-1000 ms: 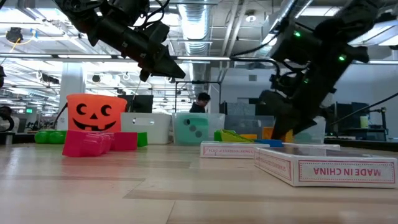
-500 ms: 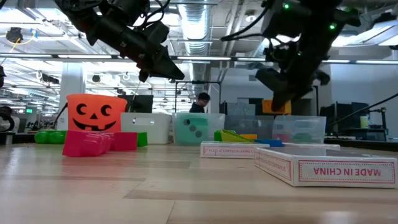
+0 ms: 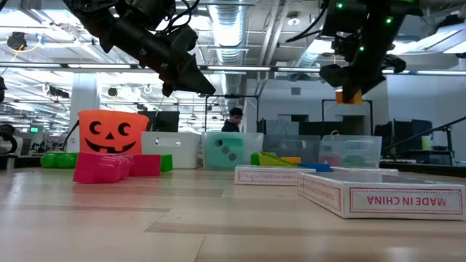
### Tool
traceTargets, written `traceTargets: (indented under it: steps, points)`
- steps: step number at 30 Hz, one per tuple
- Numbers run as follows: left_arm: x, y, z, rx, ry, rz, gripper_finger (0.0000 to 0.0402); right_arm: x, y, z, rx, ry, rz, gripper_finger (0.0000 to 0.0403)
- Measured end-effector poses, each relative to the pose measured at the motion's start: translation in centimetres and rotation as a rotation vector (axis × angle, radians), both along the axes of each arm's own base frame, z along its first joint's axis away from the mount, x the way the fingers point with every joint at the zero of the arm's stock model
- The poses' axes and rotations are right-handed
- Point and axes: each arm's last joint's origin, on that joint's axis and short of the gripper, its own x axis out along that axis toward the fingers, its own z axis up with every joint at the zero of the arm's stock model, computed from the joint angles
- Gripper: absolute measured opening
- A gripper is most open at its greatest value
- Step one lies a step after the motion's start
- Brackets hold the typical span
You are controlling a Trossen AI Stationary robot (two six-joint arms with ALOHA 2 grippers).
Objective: Pick & Place Toys
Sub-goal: Put the small yellow game piece into the right transparent bin, then put the orange deck of cards into the black bin
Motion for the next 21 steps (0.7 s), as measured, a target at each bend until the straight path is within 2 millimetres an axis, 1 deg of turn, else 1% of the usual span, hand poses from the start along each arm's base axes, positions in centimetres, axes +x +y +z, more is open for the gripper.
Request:
traceTargets:
  steps: [5, 10, 13, 16, 21]
  points:
    - [0.0, 0.0, 0.0, -0.001, 0.000, -0.002, 0.0000, -0.6, -1.5, 0.1, -0.032, 0.026, -0.065, 0.0108]
    - [0.0, 0.0, 0.0, -0.002, 0.003, -0.003, 0.0000, -0.5, -2.6, -0.4, -0.037, 0.043, -0.111, 0.0136]
    - [0.0, 0.0, -0.1, -0.003, 0.005, -0.003, 0.0000, -0.3, -2.7, -0.7, -0.033, 0.064, -0.109, 0.0161]
    - [0.0, 0.0, 0.0, -0.003, 0.005, -0.002, 0.0000, -0.2, -2.6, -0.5, -0.043, 0.070, -0.095, 0.0192]
    - [0.0, 0.0, 0.0, -0.002, 0.005, -0.002, 0.0000, 0.0, -1.8, -0.3, -0.083, 0.084, -0.056, 0.0242]
